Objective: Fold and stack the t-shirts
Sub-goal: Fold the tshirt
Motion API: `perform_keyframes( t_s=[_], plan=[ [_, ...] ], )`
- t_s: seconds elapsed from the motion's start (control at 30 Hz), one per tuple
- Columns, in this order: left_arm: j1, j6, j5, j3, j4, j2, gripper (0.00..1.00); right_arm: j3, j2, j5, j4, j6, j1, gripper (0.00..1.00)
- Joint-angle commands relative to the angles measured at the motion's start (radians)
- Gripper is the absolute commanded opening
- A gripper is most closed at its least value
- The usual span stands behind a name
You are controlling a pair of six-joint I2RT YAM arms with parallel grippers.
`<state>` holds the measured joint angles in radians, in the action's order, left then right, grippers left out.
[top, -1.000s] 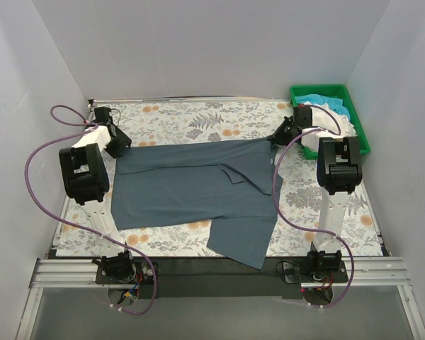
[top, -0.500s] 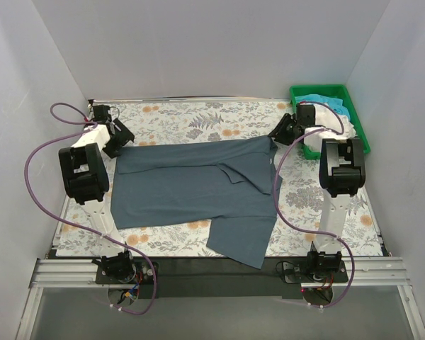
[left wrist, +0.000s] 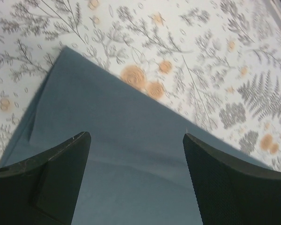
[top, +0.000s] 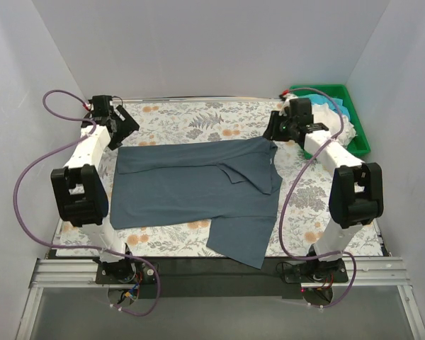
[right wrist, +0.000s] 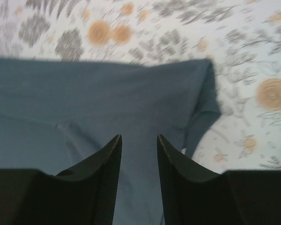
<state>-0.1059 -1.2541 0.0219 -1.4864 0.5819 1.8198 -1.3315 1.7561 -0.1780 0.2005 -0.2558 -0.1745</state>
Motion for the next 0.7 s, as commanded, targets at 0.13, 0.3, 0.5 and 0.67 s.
perform_keyframes(
  t_s=[0.13, 0.3, 0.5, 0.67],
  plan=[
    [0.092, 0.015, 0.042, 0.216, 0.055, -0.252, 0.74, 0.167, -0.122, 0.061, 0.096, 0.159, -0.287, 0.36],
    [0.138, 0.012, 0.027, 0.372, 0.032, -0.367, 0.74, 0.206, -0.092, 0.11, 0.094, 0.124, -0.387, 0.36],
    [0.166, 0.005, 0.004, 0.509, -0.02, -0.404, 0.74, 0.137, 0.002, 0.16, 0.093, 0.136, -0.454, 0.36],
    [0.179, -0.005, -0.002, 0.554, -0.037, -0.413, 0.74, 0.086, 0.081, 0.173, 0.094, 0.139, -0.479, 0.33]
  ],
)
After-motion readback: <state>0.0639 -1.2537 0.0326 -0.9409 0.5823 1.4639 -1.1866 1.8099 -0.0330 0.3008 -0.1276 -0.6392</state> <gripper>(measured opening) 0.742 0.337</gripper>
